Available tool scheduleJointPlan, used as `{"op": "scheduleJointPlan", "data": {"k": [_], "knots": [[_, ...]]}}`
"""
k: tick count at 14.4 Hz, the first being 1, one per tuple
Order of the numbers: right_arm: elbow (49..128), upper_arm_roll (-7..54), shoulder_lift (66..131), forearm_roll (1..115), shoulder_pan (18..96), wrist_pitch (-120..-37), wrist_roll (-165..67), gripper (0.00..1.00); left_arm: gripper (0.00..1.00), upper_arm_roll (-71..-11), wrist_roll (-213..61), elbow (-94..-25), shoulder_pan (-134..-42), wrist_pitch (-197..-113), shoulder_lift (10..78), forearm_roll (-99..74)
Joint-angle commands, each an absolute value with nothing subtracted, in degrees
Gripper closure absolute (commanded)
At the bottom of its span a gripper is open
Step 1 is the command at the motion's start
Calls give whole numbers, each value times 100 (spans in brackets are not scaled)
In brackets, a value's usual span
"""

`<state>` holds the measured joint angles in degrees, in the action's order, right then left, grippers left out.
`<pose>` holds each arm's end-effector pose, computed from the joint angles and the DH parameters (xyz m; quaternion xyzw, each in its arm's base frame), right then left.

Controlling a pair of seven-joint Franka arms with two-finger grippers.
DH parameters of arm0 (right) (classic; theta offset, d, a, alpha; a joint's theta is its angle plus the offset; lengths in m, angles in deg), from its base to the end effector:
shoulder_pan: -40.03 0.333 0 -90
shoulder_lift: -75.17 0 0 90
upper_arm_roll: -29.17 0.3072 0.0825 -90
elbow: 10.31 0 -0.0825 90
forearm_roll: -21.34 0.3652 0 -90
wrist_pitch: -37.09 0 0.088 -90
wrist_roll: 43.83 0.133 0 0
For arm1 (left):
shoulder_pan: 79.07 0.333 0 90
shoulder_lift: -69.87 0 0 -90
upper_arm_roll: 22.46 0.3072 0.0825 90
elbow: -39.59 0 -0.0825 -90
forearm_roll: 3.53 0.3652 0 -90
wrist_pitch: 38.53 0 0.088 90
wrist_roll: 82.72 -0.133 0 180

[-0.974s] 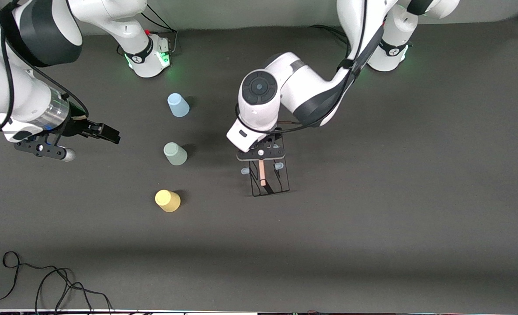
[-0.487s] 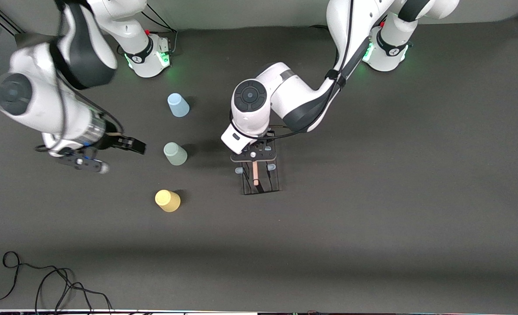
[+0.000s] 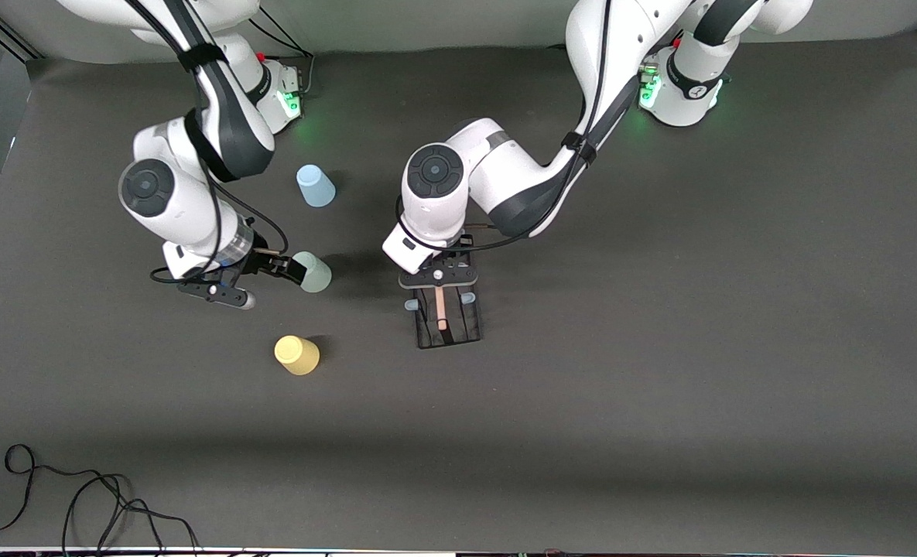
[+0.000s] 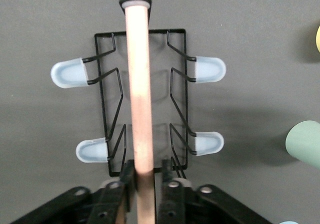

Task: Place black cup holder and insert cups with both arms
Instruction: 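Lower the rack with the left gripper while the right gripper grasps the green cup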

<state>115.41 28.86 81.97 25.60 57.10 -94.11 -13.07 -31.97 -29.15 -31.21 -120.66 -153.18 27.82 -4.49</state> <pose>0.5049 0.1553 0.3073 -0.9888 0.1464 0.0216 0.0204 0.4780 -0.5489 0.3152 0.9967 0.0470 -0.0372 0.0543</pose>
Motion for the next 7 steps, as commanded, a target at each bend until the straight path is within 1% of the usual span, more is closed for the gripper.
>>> {"op": "scheduleJointPlan", "data": {"k": [1, 3, 5, 7], "knots": [[11836, 2856, 8360, 2618, 5761, -9878, -1219, 0, 0, -3151, -2753, -3116, -12125, -15367, 2873, -398], [11845, 2856, 8527, 2618, 5761, -9878, -1219, 0, 0, -3125, -2832, -3055, -12073, -15288, 2978, -362], [11854, 2856, 8703, 2626, 5752, -9896, -1211, 0, 0, -3099, -2867, -3072, -11924, -15165, 3320, -362], [11924, 2856, 8826, 2626, 5752, -10062, -1211, 0, 0, -3116, -2937, -3063, -11539, -14631, 3698, -388]]}}
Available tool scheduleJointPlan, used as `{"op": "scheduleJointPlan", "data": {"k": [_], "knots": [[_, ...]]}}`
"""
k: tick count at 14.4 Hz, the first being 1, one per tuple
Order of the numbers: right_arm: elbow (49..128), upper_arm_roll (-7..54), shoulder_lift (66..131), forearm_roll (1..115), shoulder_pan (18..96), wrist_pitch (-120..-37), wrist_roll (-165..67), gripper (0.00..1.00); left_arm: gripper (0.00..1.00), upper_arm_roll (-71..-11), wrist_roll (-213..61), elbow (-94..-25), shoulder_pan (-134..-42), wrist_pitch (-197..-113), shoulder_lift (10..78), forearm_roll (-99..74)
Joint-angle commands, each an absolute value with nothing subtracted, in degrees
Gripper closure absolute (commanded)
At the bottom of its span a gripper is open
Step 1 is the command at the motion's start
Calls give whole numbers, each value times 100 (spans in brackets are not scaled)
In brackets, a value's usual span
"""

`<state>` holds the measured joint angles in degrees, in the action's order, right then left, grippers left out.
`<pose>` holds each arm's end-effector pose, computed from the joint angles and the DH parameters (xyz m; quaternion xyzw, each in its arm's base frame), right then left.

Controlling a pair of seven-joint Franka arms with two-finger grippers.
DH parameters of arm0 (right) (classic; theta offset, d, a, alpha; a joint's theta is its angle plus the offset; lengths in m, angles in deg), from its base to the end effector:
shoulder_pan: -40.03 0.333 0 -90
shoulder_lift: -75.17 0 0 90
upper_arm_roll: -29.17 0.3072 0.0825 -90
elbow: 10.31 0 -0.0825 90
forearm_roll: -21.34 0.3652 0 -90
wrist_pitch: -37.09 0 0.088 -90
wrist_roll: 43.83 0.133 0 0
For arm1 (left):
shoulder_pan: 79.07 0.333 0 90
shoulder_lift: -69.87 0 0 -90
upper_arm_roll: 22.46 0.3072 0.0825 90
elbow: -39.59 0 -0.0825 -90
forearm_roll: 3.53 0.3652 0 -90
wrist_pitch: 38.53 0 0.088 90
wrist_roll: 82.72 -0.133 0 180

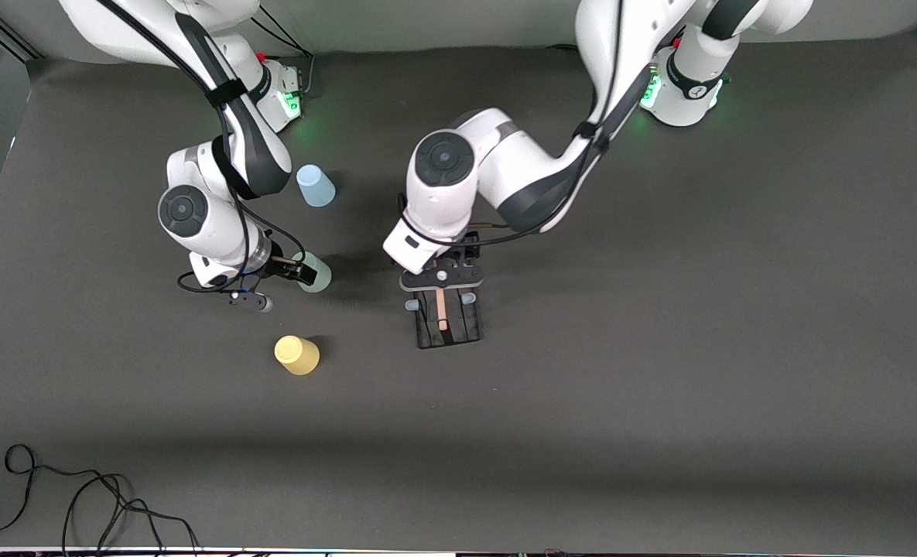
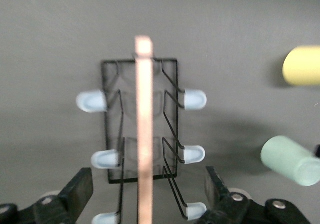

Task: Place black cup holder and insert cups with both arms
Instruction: 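Release the rack and withdraw the left gripper while the right gripper lifts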

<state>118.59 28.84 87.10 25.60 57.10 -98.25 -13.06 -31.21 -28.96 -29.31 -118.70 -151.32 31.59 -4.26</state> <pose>0.4914 0.1501 0.2447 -0.9873 0.1493 0.0535 0.0029 0.5034 -0.5268 0.3743 0.9950 0.0676 -0.0077 0.0737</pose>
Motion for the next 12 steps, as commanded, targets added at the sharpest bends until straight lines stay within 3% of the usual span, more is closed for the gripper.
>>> {"op": "scheduleJointPlan", "data": {"k": [1, 6, 12], "knots": [[12003, 2856, 8879, 2635, 5761, -10211, -1211, 0, 0, -3125, -3129, -3072, -11302, -14332, 3917, -423], [12100, 2864, 9117, 2635, 5813, -10476, -1211, 0, 0, -3125, -5078, -3194, -9965, -12750, 4946, -467], [12100, 2864, 9143, 2855, 6078, -10204, -1307, 0, 0, -3099, -6575, -4442, -8585, -12730, 6001, -423]]}}
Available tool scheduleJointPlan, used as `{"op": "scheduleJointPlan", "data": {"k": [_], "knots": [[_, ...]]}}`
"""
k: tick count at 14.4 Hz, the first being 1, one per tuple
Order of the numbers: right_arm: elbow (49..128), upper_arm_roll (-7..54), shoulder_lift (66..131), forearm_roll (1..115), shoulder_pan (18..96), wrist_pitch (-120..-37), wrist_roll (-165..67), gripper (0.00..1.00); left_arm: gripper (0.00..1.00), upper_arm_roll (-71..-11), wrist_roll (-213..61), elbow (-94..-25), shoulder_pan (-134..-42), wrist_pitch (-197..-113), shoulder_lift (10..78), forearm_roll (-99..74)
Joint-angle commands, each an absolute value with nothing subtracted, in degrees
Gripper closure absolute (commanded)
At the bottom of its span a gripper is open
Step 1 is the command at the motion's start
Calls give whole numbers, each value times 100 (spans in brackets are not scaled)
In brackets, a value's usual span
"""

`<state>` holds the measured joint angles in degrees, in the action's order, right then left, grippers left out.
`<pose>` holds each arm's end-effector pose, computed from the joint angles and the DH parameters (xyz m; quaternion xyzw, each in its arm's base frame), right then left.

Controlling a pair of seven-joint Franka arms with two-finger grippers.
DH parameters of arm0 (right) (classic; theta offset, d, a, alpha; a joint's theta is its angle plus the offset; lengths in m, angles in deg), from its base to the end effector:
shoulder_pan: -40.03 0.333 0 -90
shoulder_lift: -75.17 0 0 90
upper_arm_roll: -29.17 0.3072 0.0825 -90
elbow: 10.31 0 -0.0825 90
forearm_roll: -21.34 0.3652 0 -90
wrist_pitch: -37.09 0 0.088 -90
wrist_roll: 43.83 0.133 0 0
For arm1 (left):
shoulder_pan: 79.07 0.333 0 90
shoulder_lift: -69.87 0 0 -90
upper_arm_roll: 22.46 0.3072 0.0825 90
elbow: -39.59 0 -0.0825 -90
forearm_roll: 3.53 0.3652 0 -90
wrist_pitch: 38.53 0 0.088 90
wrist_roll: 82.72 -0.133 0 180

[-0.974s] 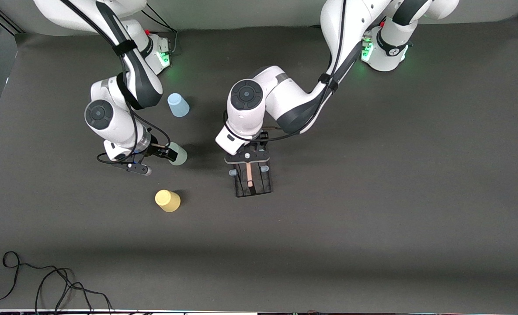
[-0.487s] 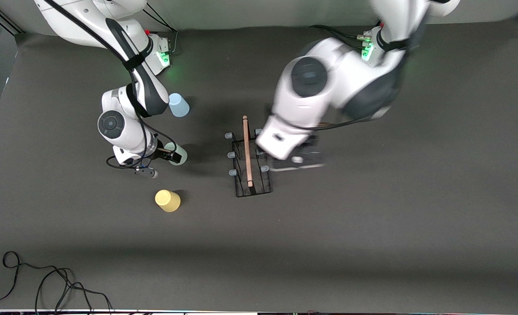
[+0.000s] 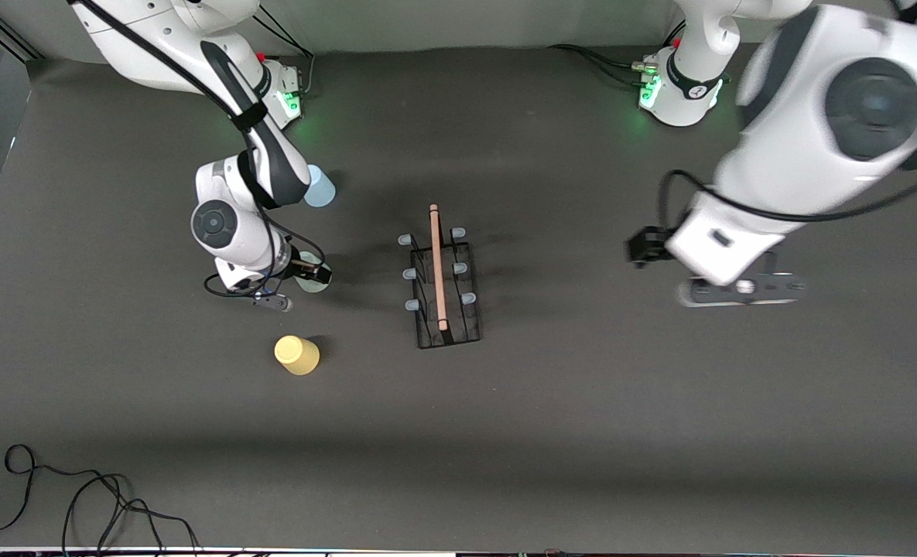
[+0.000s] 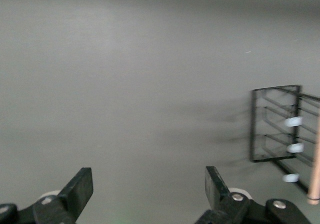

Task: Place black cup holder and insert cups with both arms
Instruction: 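Release the rack and withdraw the left gripper while the right gripper lifts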

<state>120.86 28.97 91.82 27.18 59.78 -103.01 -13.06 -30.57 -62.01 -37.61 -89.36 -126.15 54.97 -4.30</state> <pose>0.4713 0.1692 0.1950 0.9877 -0.1384 -0.0734 0.0019 0.5753 -0.1824 0.5397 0.9987 0.0218 -0.0439 0.0109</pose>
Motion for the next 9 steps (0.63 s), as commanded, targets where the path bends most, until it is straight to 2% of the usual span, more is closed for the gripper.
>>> {"op": "scheduleJointPlan", "data": {"k": [1, 4, 5, 7, 9], "knots": [[12109, 2856, 9152, 2855, 6078, -10169, -1316, 0, 0, -3099, -6724, -4513, -8401, -12660, 6081, -414], [12100, 2856, 9196, 2855, 6078, -10142, -1351, 2, 0, -3099, -6963, -4899, -7978, -12580, 6432, -379], [12100, 2856, 9196, 2846, 6078, -10133, -1360, 15, 0, -3099, -6972, -4979, -7899, -12572, 6494, -379], [12091, 2847, 9196, 2846, 6069, -10133, -1430, 99, 0, -3099, -7181, -4997, -7732, -12571, 6547, -362], [12091, 2829, 9135, 2846, 6069, -10125, -1430, 100, 0, -3090, -7358, -5006, -7564, -12624, 6530, -362]]}}
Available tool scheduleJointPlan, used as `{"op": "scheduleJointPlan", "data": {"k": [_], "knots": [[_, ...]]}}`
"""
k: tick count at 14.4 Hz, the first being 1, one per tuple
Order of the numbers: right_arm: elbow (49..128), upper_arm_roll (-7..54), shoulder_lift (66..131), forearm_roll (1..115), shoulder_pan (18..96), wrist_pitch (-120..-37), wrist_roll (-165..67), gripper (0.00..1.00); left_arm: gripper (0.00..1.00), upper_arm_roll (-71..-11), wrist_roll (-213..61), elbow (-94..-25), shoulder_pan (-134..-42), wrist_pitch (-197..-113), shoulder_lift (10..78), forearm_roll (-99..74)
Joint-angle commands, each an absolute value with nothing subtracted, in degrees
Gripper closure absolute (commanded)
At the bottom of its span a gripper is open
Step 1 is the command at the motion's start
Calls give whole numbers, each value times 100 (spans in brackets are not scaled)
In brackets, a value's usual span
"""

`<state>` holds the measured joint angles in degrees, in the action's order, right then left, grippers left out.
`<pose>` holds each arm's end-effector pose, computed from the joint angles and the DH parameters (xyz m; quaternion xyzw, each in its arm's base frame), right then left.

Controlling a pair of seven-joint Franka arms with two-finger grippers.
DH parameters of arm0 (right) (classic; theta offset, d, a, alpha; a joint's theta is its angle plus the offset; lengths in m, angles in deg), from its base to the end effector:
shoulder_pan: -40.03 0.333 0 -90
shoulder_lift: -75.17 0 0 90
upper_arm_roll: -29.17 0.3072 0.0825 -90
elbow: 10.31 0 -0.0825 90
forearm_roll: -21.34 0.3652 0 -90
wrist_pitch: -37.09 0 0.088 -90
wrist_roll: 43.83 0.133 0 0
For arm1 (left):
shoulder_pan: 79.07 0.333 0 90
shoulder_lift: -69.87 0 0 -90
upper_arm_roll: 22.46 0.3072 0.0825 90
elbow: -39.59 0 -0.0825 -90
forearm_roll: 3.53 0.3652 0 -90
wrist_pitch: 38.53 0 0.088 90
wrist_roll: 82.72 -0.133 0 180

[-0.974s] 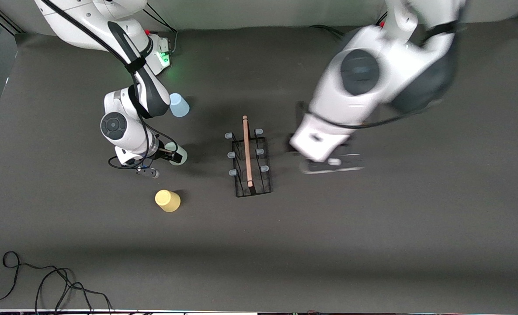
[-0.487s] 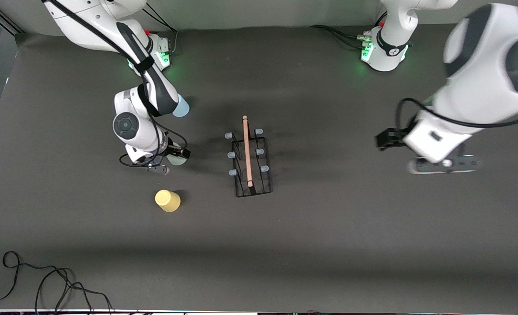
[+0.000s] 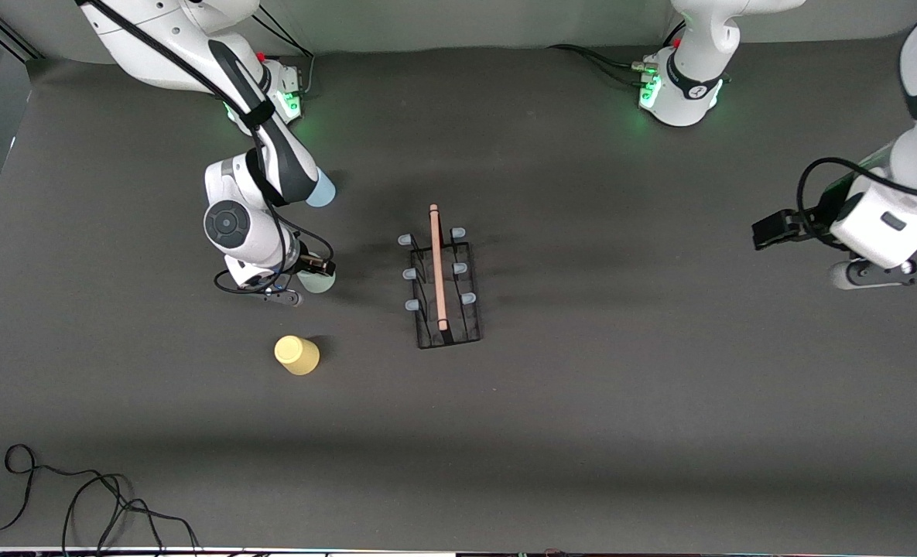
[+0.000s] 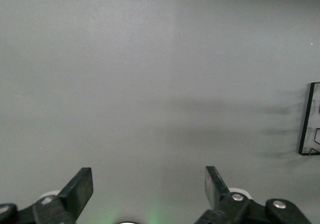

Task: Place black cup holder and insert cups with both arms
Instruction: 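Release the rack and withdraw the left gripper while the right gripper lifts, then carry the pale green cup with the right gripper onto a rack peg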

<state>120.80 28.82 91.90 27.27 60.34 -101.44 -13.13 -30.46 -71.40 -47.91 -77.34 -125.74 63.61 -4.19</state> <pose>0.4665 0.1717 0.1928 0.9872 -0.1343 -0.0861 0.0074 0.5543 -0.0588 0.5462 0.9973 0.0440 -0.0580 0.0045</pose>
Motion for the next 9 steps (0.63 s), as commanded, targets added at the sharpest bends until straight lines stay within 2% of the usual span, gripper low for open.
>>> {"op": "scheduleJointPlan", "data": {"k": [1, 4, 7, 9], "knots": [[12065, 2829, 9065, 2846, 6069, -10107, -1369, 100, 0, -3081, -7376, -5041, -7564, -12685, 6521, -362], [11645, 2821, 8688, 2855, 6069, -9223, -1290, 100, 0, -2757, -7524, -5032, -7852, -12782, 6547, -362], [10653, 2829, 8493, 2855, 6078, -7765, -940, 100, 0, -2510, -7815, -5006, -8038, -12844, 6547, -362], [10064, 2864, 8510, 2864, 6226, -7226, -632, 100, 0, -2483, -8016, -4988, -8047, -12861, 6582, -362]]}}
